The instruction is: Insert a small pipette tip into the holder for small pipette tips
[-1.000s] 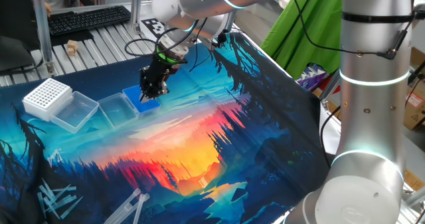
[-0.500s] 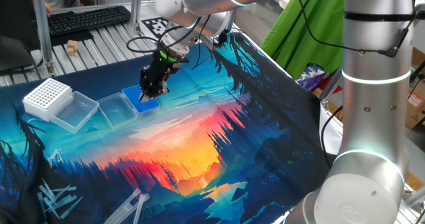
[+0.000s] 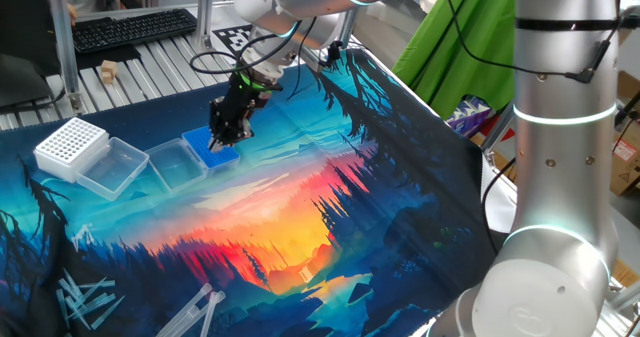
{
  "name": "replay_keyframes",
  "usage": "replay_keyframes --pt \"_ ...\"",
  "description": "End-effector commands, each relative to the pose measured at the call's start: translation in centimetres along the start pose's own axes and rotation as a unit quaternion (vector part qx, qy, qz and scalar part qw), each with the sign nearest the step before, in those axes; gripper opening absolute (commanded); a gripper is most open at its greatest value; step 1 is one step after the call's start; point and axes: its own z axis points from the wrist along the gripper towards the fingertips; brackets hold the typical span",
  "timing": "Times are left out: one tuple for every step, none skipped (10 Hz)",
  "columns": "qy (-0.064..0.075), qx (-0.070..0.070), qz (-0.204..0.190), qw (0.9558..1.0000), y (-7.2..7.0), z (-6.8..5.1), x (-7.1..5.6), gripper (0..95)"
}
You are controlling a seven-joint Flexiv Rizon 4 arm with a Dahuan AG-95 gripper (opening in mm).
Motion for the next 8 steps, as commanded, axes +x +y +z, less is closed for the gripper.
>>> replay_keyframes --pt "0.001 0.000 0.006 1.0000 -0.05 -0.04 -0.01 0.0" --pt "0.001 0.000 0.013 0.9999 -0.05 -0.05 -0.01 0.0" --pt "0.002 -0.001 0.024 0.9997 -0.05 -0.07 0.00 0.0" --pt "0.003 -0.002 0.038 0.9993 -0.05 -0.11 0.02 0.0" --pt "0.005 -0.004 0.050 0.9987 -0.05 -0.15 0.04 0.0" --pt "0.007 -0.007 0.065 0.9978 -0.05 -0.18 0.05 0.0" --pt "0.007 -0.007 0.072 0.9973 -0.01 -0.20 0.06 0.0" --pt "0.010 -0.007 0.075 0.9971 0.06 -0.23 0.07 0.0"
